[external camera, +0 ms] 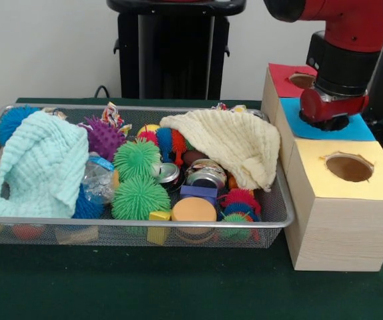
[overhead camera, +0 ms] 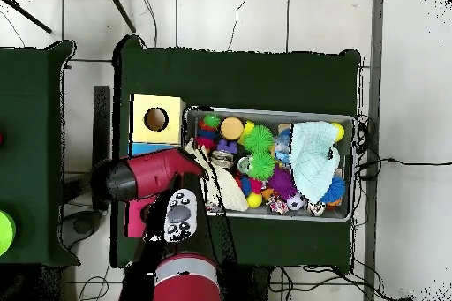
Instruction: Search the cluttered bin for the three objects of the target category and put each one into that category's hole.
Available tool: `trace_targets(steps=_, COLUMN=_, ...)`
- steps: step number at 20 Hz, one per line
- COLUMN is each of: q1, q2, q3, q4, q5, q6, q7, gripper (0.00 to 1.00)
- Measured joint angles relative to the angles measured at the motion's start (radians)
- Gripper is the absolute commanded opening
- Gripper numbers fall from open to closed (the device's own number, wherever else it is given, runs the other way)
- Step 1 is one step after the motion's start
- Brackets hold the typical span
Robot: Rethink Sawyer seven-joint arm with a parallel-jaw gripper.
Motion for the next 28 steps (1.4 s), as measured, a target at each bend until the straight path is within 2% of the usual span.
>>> trace_targets(steps=8, q1=0.028, q2=-0.012, q3=-0.019, q4=0.000, q5=0.000, q6=0.009, q7=0.000, gripper=0.00)
trace_targets(steps=18, q1=0.062, q2=-0.031, q3=-0.054, q4=-0.007, q5=0.005, q6=0.107, q7=0.000, gripper=0.00)
trace_targets(steps=28, q1=0.068, q2=-0.031, q3=-0.060, q4=-0.008, q5=0.005, q6=0.107, q7=0.000, gripper=0.00)
